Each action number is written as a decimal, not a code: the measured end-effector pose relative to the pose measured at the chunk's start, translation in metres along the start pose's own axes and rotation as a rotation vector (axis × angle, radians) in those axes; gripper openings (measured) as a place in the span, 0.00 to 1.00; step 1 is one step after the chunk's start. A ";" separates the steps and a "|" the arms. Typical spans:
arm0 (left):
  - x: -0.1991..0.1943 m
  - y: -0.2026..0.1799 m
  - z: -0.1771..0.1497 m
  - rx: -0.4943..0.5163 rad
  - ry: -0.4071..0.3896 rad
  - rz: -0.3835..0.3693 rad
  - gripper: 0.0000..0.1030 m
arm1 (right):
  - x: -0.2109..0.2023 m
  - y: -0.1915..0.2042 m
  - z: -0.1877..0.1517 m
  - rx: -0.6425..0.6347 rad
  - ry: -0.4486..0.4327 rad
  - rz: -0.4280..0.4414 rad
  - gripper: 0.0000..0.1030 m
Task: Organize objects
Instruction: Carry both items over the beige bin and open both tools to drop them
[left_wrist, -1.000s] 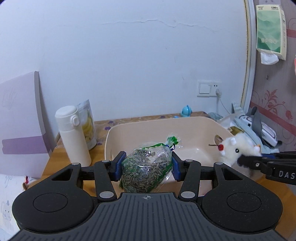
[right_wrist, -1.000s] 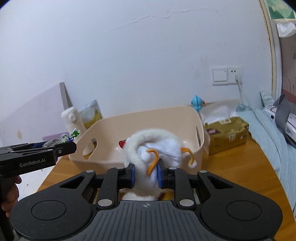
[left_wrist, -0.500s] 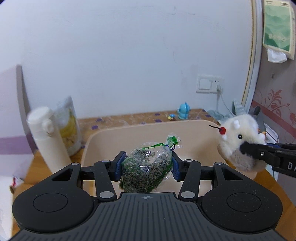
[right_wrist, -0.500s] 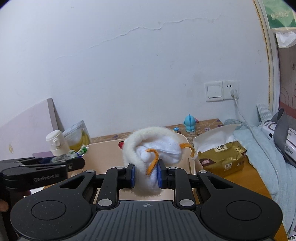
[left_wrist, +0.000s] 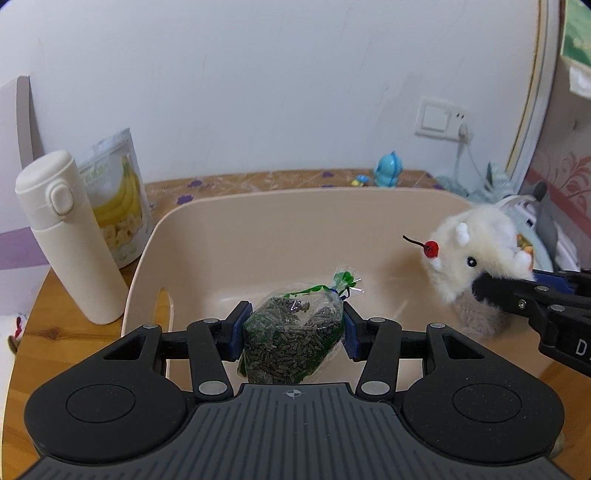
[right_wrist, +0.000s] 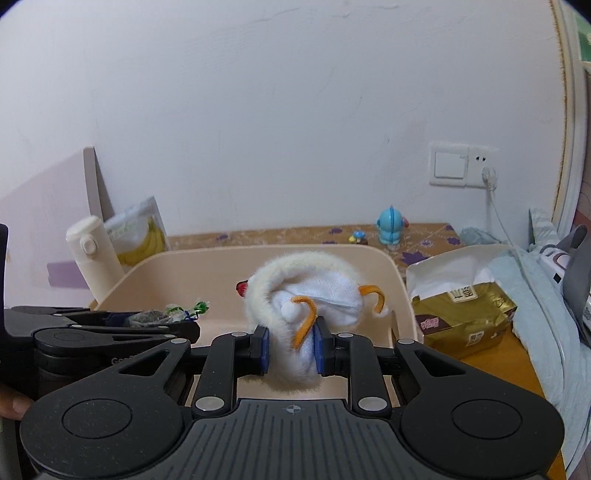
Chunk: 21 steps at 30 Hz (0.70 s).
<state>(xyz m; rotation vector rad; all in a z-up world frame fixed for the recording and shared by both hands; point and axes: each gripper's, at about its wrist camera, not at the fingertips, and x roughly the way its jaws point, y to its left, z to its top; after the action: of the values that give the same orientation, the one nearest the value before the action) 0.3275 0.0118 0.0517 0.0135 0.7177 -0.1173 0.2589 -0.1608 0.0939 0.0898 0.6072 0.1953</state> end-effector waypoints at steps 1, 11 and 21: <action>0.002 0.001 0.000 -0.004 0.012 0.005 0.50 | 0.003 0.001 0.000 -0.003 0.012 -0.002 0.22; 0.011 0.007 -0.002 -0.004 0.067 0.023 0.51 | 0.017 0.002 -0.005 -0.029 0.072 -0.036 0.35; -0.013 0.007 0.001 -0.011 0.028 0.011 0.76 | -0.004 -0.002 -0.003 -0.028 0.023 -0.031 0.69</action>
<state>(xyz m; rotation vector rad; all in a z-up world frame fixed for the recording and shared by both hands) 0.3196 0.0195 0.0607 0.0087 0.7463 -0.1032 0.2542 -0.1639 0.0939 0.0514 0.6283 0.1749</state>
